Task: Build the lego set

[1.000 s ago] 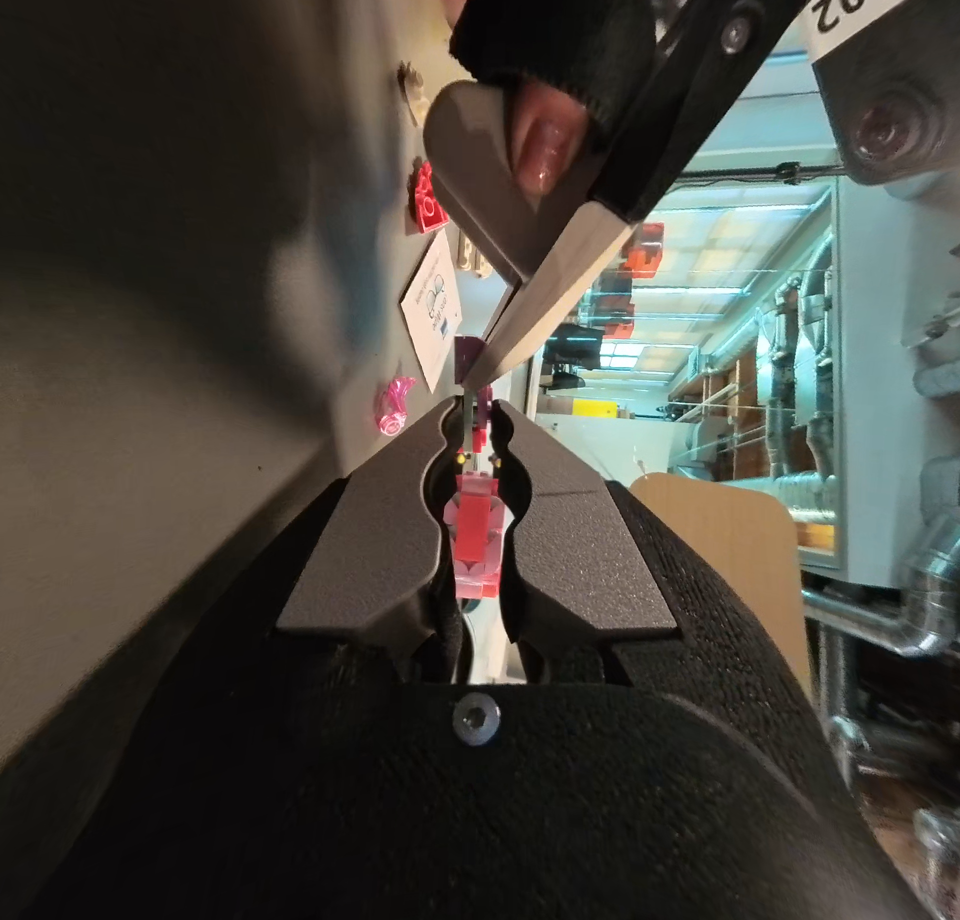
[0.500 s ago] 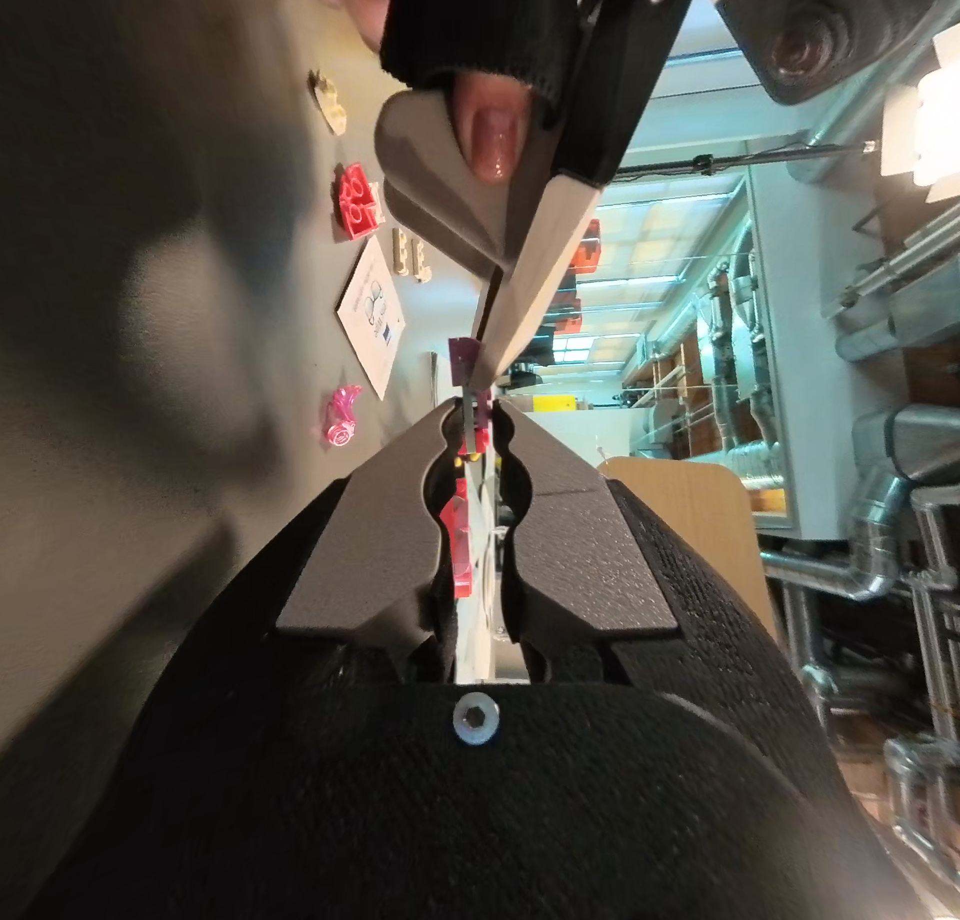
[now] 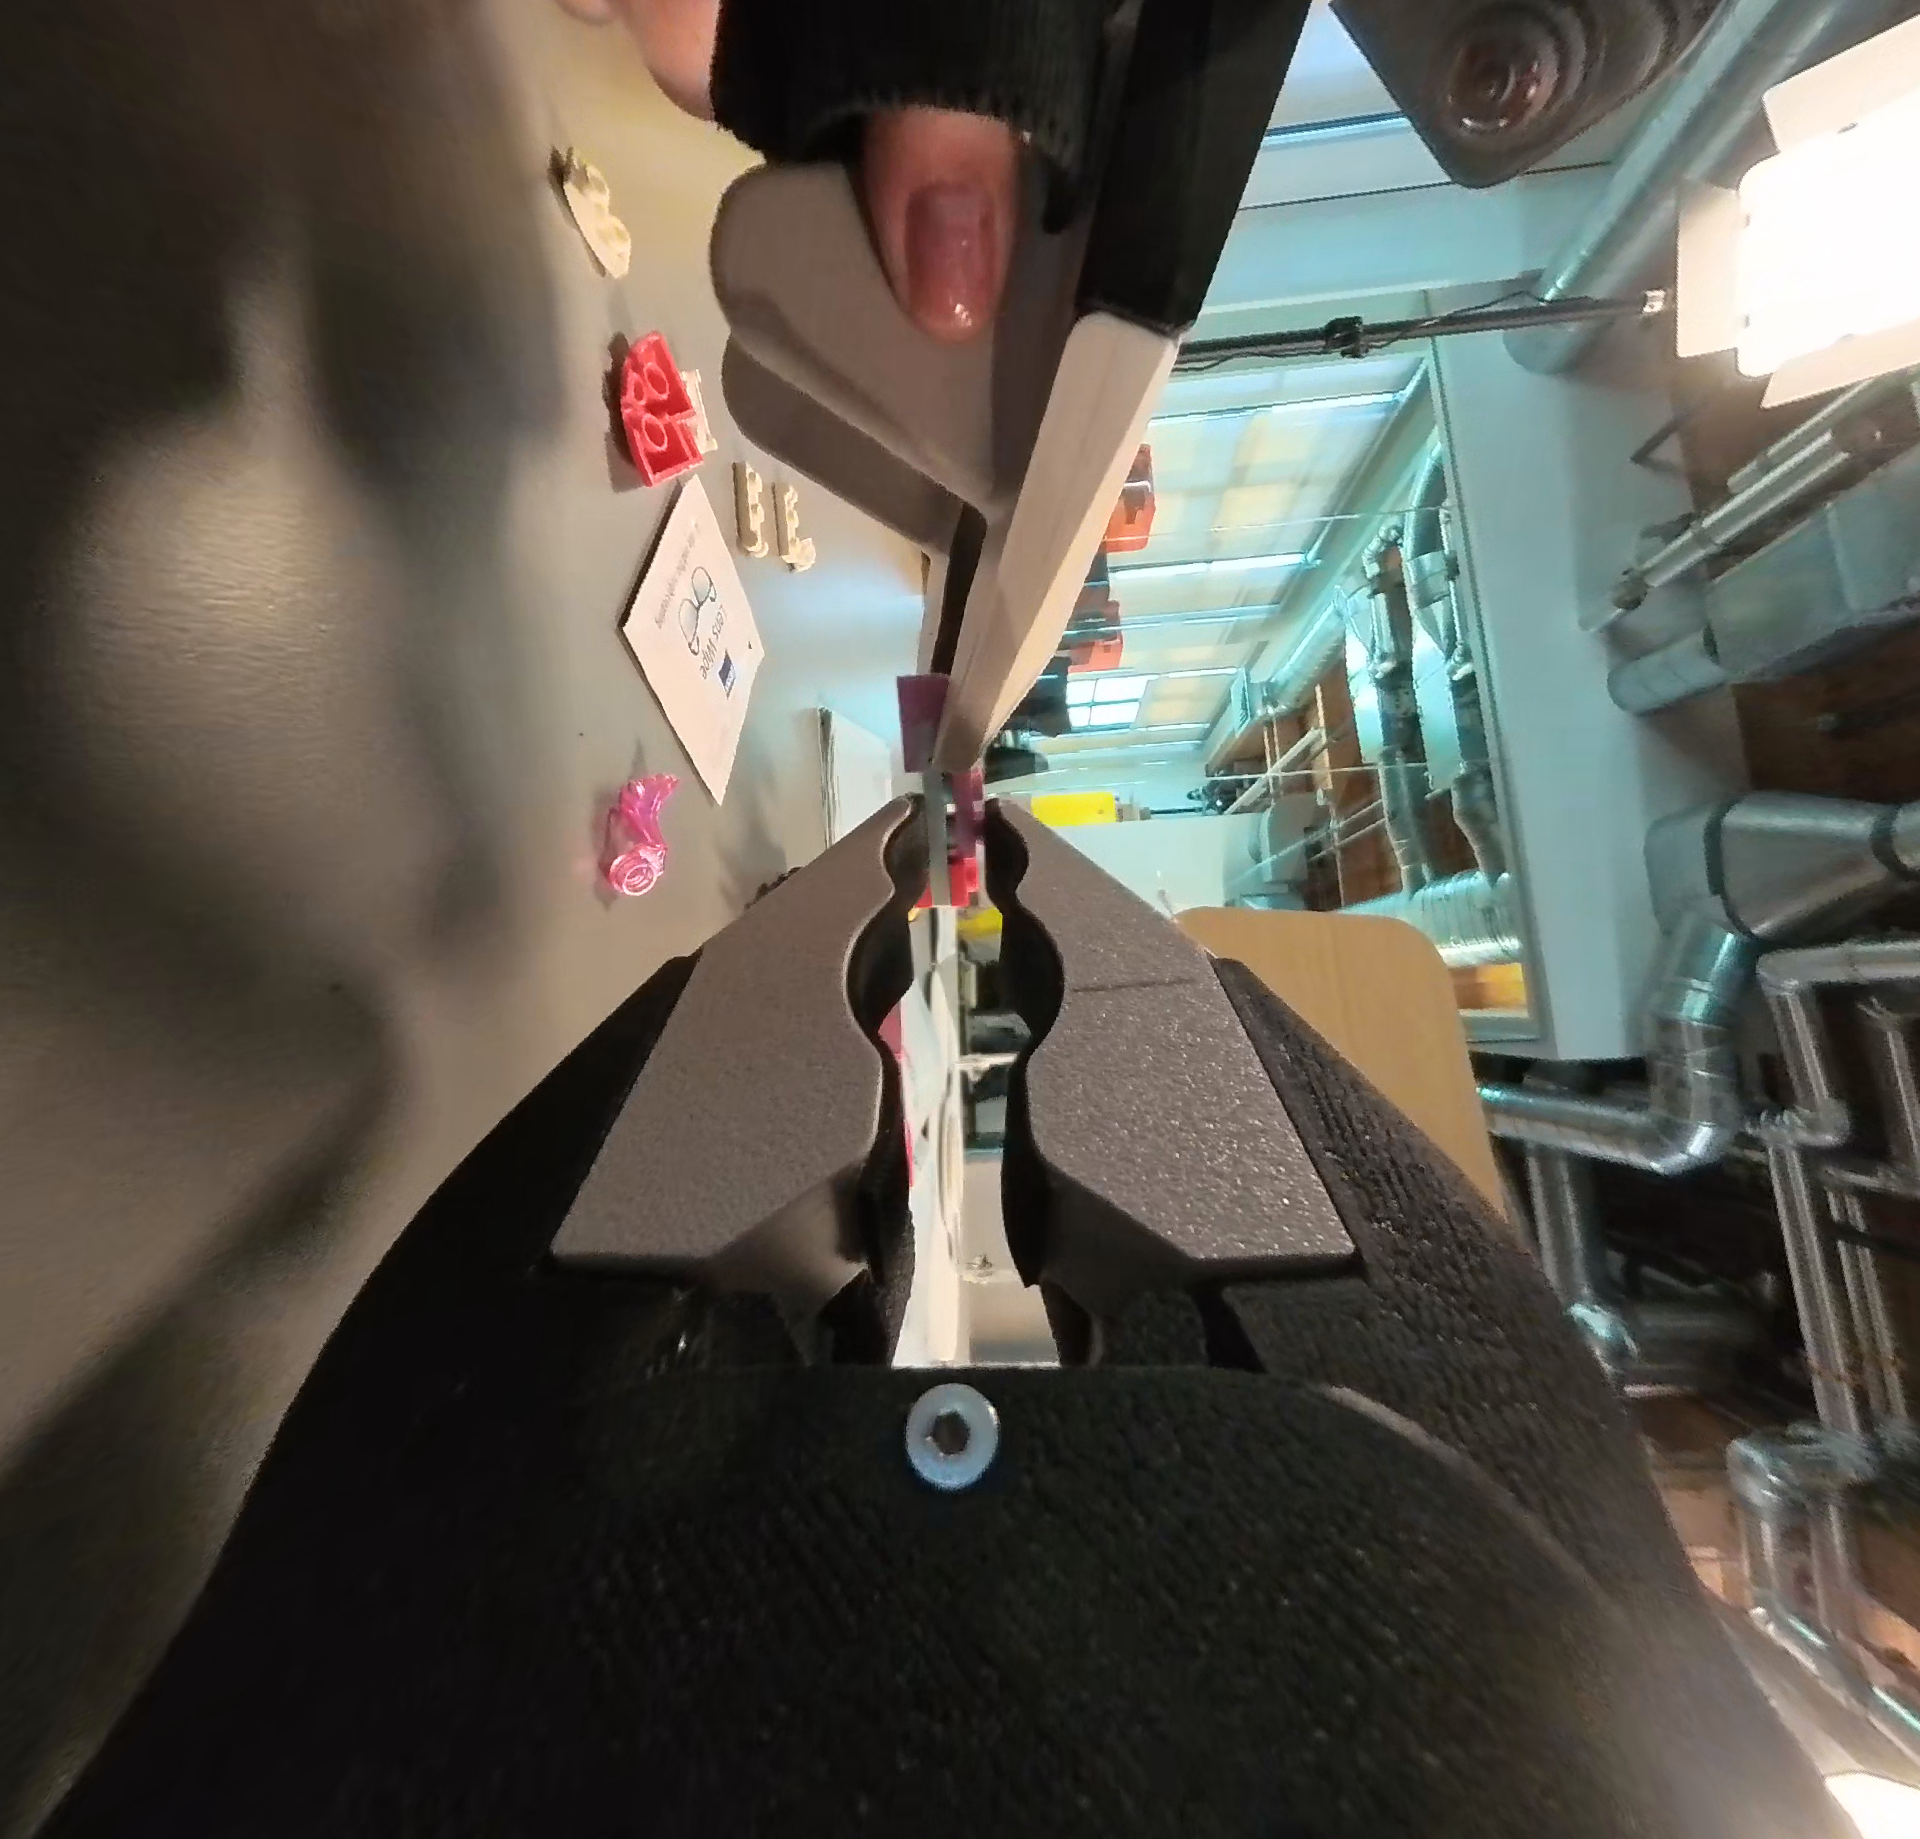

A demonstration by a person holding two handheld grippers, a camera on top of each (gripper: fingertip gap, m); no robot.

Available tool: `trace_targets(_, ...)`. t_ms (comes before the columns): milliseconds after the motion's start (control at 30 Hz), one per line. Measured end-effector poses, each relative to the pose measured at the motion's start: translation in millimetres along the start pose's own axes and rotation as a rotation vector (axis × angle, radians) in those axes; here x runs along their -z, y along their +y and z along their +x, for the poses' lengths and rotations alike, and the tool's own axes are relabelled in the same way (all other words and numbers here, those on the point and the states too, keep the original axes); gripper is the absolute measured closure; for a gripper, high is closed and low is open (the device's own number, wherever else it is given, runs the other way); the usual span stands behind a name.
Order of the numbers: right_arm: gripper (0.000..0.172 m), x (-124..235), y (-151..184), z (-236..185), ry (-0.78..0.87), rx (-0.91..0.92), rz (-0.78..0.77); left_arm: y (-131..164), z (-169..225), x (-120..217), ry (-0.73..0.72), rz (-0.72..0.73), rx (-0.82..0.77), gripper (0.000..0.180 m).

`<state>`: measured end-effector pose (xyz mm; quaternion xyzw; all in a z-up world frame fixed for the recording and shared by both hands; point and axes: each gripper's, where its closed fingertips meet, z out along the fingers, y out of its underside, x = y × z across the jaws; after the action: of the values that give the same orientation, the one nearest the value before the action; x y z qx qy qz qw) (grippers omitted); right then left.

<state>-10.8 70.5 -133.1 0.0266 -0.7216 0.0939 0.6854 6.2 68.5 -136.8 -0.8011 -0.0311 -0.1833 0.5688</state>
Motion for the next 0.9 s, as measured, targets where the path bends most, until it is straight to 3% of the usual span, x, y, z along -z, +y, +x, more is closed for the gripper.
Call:
trace_targets(500,0.163,-0.3,4.4,6.1,0.022,-0.052,-0.006,-0.5,1.1,-0.1,0.002,0.005,-0.001,0.155)
trace_targets(633,0.163,0.0,3.5,6.5,0.025,-0.054,-0.001,-1.8,0.4,0.1,-0.012,0.015,-0.014,0.162)
trace_targets(900,0.163,0.5,1.2,3.8,0.01,-0.064,0.012,-1.9,1.4,-0.8,-0.008,0.015,-0.017,0.162)
